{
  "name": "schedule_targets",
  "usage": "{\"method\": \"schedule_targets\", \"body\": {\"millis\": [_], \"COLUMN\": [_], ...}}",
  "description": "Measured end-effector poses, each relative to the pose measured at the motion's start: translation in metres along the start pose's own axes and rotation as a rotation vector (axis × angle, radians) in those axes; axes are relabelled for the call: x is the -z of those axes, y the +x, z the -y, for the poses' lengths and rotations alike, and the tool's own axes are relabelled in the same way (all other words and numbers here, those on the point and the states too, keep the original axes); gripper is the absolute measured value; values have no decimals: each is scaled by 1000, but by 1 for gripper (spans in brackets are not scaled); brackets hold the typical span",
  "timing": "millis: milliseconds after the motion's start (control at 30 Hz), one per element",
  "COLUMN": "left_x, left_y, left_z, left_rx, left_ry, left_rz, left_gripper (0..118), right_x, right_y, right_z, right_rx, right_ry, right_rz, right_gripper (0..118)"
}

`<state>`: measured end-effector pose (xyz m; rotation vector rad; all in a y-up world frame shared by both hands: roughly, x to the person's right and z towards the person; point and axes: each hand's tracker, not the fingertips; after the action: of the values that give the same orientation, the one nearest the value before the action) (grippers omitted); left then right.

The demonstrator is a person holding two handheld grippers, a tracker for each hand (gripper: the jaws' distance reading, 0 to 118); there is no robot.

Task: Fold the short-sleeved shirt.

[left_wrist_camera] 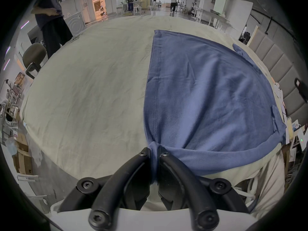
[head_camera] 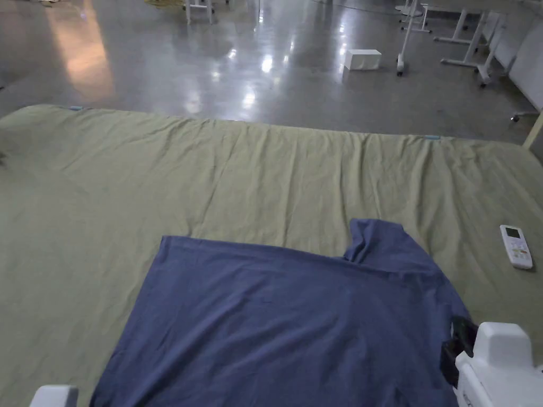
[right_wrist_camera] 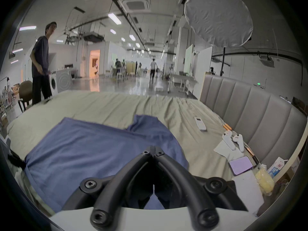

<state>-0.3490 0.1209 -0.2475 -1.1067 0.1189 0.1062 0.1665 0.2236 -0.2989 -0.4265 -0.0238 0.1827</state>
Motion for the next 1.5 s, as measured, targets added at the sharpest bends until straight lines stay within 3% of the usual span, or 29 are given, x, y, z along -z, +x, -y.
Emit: {"method": "schedule_targets", "body": {"millis": [67,100,133,200,333,433,533,700,800,833,933,1000,1133,1367,1500], "left_x": [-1,-3,-5,-5,-4,-2,-2,-3,-3,-3,-3,-4,-12,-34,-35], "left_y": [-3,-3,-4,-2,0,1,1,-2,-3,-2,-1,-2,-5,7,8], "left_z": [0,0,0,-1,0,1,1,1,1,2,3,3,-1,-23,-52], "left_rx": [6,9,10,13,29,39,39,24,17,18,21,18,14,129,109], "left_ry": [2,6,8,9,3,2,1,1,2,2,5,7,32,199,221], "left_rz": [-2,-3,-1,0,-2,-8,-8,4,8,7,3,5,12,-39,-41], "left_gripper": [8,8,8,8,8,8,8,8,8,8,8,8,8,8,8], "right_x": [-4,-5,-5,-12,-20,-20,-11,-2,-8,-8,-7,-11,-24,-25,-6], "right_y": [17,26,34,47,53,51,46,38,34,31,28,32,43,48,51], "right_z": [7,12,22,37,73,96,116,138,133,133,133,130,121,79,47], "right_rx": [-10,2,44,32,-17,28,65,45,35,34,-2,64,114,103,103], "right_ry": [-109,-179,-314,-357,-497,-578,-617,-639,-632,-627,-630,-610,-561,-455,-402], "right_rz": [-6,-13,-32,-6,14,18,2,-10,-56,-89,-71,-67,-70,-85,-79], "right_gripper": [11,22,41,58,65,72,72,69,39,19,10,8,7,7,7]}}
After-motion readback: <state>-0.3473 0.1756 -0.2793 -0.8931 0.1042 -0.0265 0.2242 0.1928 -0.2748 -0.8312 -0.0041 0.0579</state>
